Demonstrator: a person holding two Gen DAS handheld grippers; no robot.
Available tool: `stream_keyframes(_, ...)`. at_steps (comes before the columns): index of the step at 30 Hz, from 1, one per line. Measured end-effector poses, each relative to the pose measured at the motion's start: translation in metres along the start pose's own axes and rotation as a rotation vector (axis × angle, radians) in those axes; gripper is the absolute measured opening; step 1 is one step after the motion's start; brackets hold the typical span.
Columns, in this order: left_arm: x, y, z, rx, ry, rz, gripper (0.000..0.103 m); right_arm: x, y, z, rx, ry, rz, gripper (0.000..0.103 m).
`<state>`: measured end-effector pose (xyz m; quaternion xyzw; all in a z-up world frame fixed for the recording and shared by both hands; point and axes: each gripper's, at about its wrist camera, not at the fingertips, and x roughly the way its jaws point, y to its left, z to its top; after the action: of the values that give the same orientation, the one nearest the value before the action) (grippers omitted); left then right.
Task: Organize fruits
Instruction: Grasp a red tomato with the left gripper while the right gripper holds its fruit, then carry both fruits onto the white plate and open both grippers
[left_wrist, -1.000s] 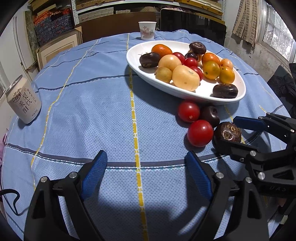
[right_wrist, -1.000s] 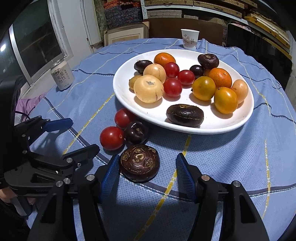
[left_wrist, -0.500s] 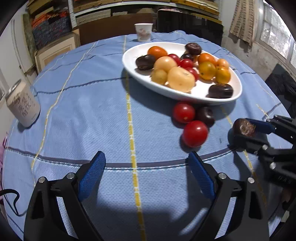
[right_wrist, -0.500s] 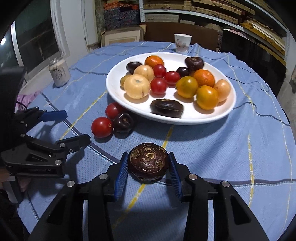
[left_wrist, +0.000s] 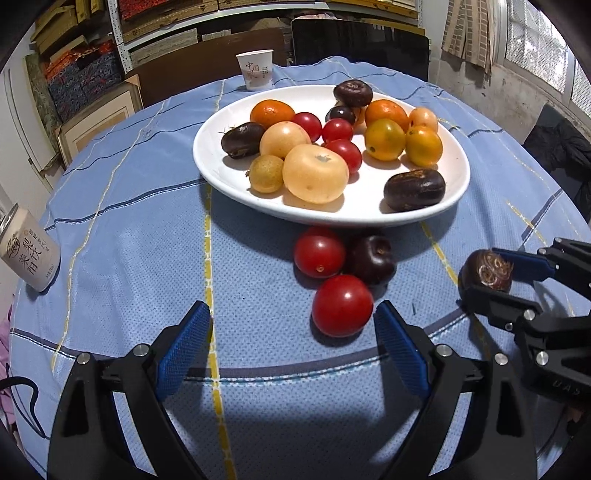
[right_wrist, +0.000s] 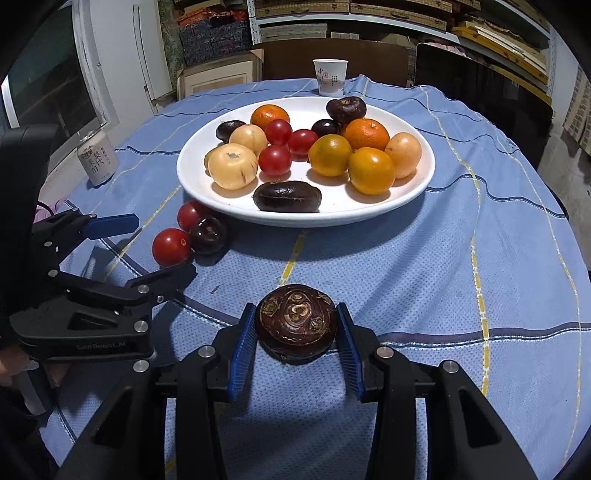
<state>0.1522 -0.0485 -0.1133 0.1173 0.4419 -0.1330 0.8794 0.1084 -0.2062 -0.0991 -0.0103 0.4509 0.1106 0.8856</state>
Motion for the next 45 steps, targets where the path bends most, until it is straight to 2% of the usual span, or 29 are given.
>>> stream_keyframes(2, 0.000, 0.002, 0.000, -0.012, -0.006, -0.024, 0.070, 0.001, 0.001, 0.001, -0.002, 0.001, -0.002, 0.044)
stream_keyframes(5, -0.002, 0.003, 0.000, -0.015, -0.020, -0.050, 0.050, 0.001, 0.000, 0.001, -0.002, 0.000, -0.001, 0.044)
stream_keyframes(8, -0.005, 0.000, -0.002, 0.001, -0.030, -0.058, 0.036, 0.001, -0.001, 0.001, 0.004, -0.002, 0.000, 0.044)
stream_keyframes(15, -0.007, 0.003, -0.005, -0.015, -0.031, -0.085, 0.035, 0.001, -0.001, 0.001, 0.006, -0.002, -0.003, 0.044)
stream_keyframes(17, -0.007, 0.003, -0.003, -0.020, -0.031, -0.089, 0.040, 0.001, -0.001, 0.001, 0.005, -0.003, -0.004, 0.044)
stream_keyframes(21, -0.006, 0.001, -0.001, -0.018, -0.036, -0.082, 0.041, 0.001, -0.002, 0.001, 0.010, -0.005, 0.000, 0.044)
stream_keyframes(22, -0.008, 0.002, -0.001, -0.020, -0.043, -0.081, 0.040, 0.001, -0.002, 0.001, 0.012, -0.005, 0.001, 0.044)
stream_keyframes(23, -0.010, 0.002, -0.002, -0.018, -0.056, -0.075, 0.030, 0.001, -0.003, 0.001, 0.015, -0.005, 0.003, 0.044)
stream_keyframes(24, -0.012, 0.002, -0.002, -0.012, -0.066, -0.075, 0.028, 0.001, -0.003, 0.001, 0.017, -0.005, 0.004, 0.044)
stream_keyframes(38, -0.022, 0.004, -0.011, -0.010, -0.074, -0.088, 0.028, -0.001, -0.008, 0.000, 0.042, -0.015, 0.026, 0.044)
stream_keyframes(45, -0.034, 0.002, -0.020, -0.006, -0.086, -0.091, 0.028, -0.012, -0.008, -0.005, 0.031, -0.066, 0.062, 0.044)
